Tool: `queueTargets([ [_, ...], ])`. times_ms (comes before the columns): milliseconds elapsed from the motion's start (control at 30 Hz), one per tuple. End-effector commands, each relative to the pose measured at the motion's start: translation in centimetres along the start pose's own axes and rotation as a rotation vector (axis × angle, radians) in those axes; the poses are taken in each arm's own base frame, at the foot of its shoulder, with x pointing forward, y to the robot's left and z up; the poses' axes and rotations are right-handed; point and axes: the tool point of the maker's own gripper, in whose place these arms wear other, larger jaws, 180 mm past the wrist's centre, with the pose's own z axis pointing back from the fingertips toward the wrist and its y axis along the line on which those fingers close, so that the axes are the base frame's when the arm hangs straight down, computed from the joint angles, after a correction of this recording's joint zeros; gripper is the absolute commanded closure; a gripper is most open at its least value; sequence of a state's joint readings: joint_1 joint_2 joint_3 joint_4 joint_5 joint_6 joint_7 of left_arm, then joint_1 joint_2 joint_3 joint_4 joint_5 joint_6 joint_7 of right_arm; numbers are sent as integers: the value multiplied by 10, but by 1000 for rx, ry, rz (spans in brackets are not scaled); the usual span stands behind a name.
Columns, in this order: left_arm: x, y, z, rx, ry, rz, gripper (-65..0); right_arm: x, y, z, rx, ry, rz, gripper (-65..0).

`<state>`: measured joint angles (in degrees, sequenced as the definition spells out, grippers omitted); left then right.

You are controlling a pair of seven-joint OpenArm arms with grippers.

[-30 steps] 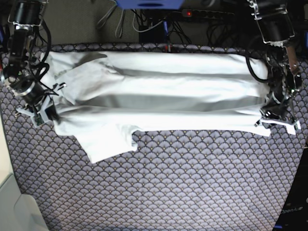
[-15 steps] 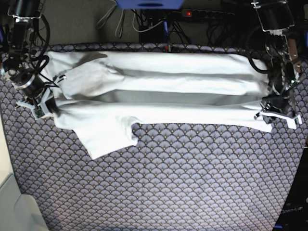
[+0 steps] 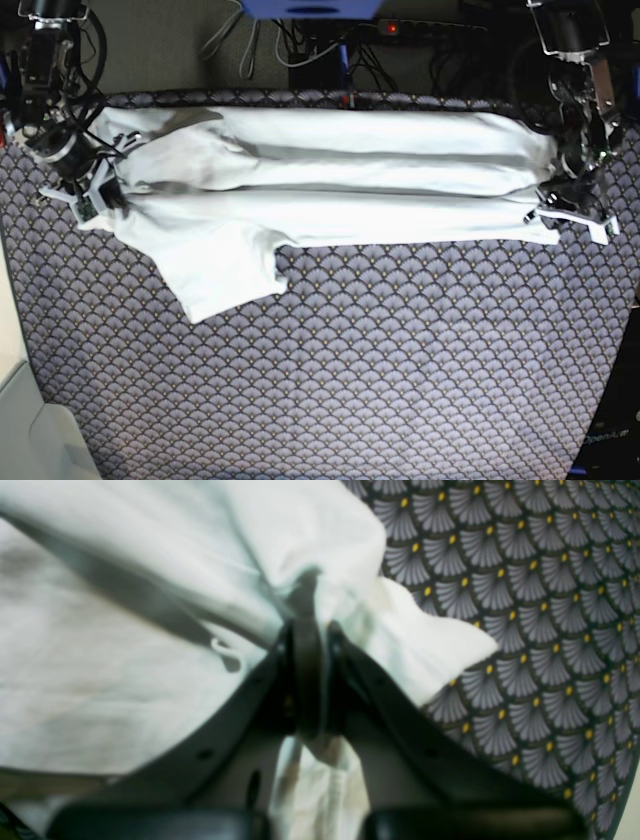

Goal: Fold the T-shirt properly
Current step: 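Lift the hem corners and fold them toward the collar edge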

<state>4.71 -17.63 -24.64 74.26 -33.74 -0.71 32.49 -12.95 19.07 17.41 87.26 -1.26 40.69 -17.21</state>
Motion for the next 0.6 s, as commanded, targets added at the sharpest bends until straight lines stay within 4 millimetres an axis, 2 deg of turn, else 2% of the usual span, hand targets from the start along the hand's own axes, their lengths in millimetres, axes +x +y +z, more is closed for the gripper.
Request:
queueTargets([
  [0,21,5,1,18,-54,-20,-6,4,-12,5,-30,-13,15,0],
  [300,1,20,-6,52,2,2,-6,-15,1,10,-4,31,9,0],
  [567,2,19,-8,53,1,6,-9,-25,1,10,-1,53,-3,0],
])
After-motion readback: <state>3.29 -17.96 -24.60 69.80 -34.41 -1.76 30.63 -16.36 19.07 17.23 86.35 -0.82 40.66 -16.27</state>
